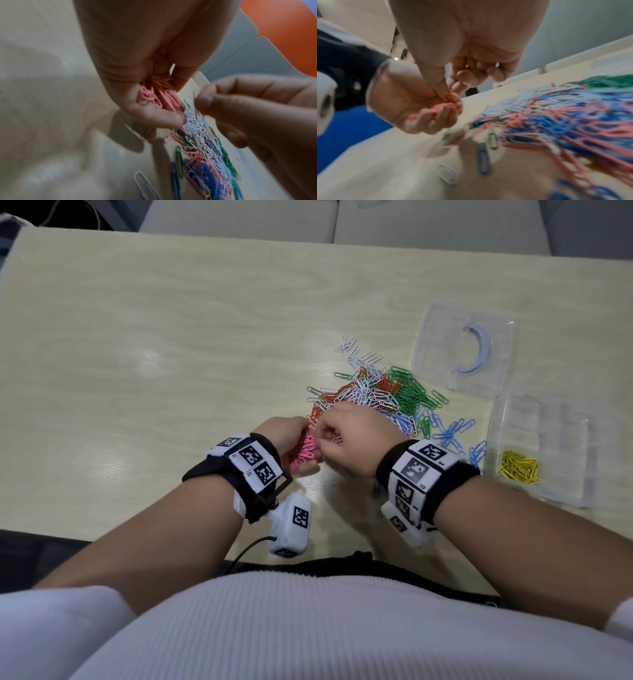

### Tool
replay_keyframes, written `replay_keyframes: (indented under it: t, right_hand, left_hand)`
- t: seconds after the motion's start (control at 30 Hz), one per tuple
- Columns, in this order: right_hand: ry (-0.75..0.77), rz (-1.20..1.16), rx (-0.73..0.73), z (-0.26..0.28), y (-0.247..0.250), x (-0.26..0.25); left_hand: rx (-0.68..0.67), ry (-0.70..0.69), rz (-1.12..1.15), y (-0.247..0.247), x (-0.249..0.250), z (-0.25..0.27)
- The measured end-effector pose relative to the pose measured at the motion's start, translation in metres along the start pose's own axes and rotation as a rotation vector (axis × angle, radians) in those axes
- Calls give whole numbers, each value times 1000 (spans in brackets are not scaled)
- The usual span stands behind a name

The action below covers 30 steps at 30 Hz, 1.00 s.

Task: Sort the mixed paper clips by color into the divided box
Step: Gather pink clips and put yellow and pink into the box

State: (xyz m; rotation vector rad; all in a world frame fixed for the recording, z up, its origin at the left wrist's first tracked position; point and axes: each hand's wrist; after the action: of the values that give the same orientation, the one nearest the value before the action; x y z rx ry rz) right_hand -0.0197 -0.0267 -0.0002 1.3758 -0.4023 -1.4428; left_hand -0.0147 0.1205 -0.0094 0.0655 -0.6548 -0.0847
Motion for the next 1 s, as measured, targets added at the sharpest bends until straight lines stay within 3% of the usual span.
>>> replay_keyframes:
  t: [0.1,0.2,0.33,0.53,0.67,0.77,0.83,0.93,1.0]
  right_hand:
    - [80,1,1,-3,-4,-7]
    - [-54,-38,56,-7,-6,7]
    - [-64,374,-80,-6,-11,24]
    - [60,530,-20,-10,-10,20]
    - [-20,281,74,-6,-5,16]
    - [81,-9,124,-4,-4,3]
    - [124,-75,122,-4,-6,-5]
    - [13,-162,172,-5,-6,0]
    - [-51,41,89,-4,-6,10]
  left_hand:
    - [18,-34,-45,-1,0,-1]
    - [-50,52,36,1,2,-1]
    - [-24,58,77,8,0,-4]
    - [-14,51,67,9,3,-4]
    - [-42,36,44,8,1,-6]
    - [-52,22,31,4,0,-6]
    - [-57,8,40,1,-1,-5]
    - [-110,49,112,2,-2,-4]
    - [-100,58,139,6,-3,-4]
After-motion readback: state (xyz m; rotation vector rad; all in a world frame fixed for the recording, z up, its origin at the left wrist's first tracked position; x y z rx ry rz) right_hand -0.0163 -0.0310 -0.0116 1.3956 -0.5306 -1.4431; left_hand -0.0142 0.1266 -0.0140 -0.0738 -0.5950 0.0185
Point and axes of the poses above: each hand's wrist, its own z-axis away from the middle knuckle, its own y-axis out of the back of the hand, x = y × z, and after that the axes turned 9 degrees about -y, right-handed
